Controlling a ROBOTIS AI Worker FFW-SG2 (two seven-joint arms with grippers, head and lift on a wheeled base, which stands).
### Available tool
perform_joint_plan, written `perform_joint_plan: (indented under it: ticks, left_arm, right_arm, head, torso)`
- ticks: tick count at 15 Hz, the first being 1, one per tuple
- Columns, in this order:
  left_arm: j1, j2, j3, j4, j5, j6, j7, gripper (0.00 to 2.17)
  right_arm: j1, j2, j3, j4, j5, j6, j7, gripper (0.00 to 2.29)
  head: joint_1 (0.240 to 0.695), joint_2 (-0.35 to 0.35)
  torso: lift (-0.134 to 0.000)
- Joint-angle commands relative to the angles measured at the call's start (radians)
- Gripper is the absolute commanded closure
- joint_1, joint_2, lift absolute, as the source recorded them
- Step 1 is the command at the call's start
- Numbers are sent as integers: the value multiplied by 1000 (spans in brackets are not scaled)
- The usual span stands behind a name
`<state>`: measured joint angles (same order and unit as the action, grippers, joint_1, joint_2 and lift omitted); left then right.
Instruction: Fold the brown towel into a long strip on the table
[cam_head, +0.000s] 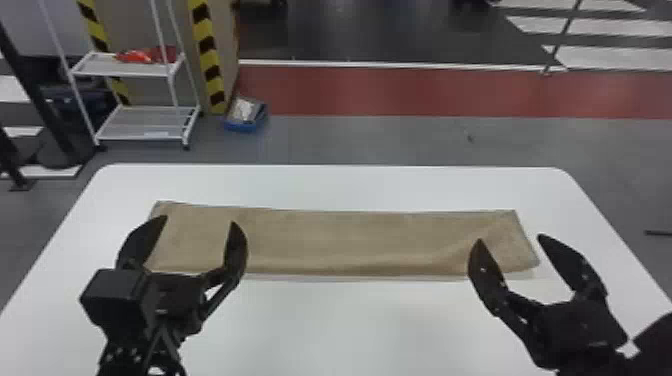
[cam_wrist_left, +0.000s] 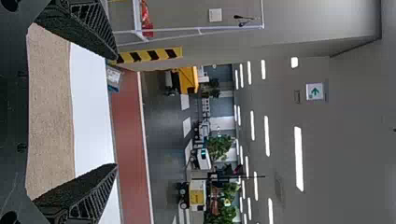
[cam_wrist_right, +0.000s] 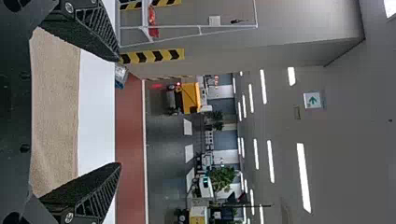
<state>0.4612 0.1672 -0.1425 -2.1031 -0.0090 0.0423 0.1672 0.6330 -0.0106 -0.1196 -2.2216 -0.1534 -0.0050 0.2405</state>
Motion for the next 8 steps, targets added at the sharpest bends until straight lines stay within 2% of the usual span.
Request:
perform_joint_plan:
  ticks: [1,8]
  left_arm:
    - [1,0,0,2,0,0,0,63]
    - [1,0,6,6,0,-3,0,63]
  right_arm:
    - [8,0,1,0,-2,-32,-7,90]
    - [8,1,1,0,-5,-36,-7,90]
  head:
    - [695,-51]
    - [695,-52]
  torso:
    - [-110]
    - [-110]
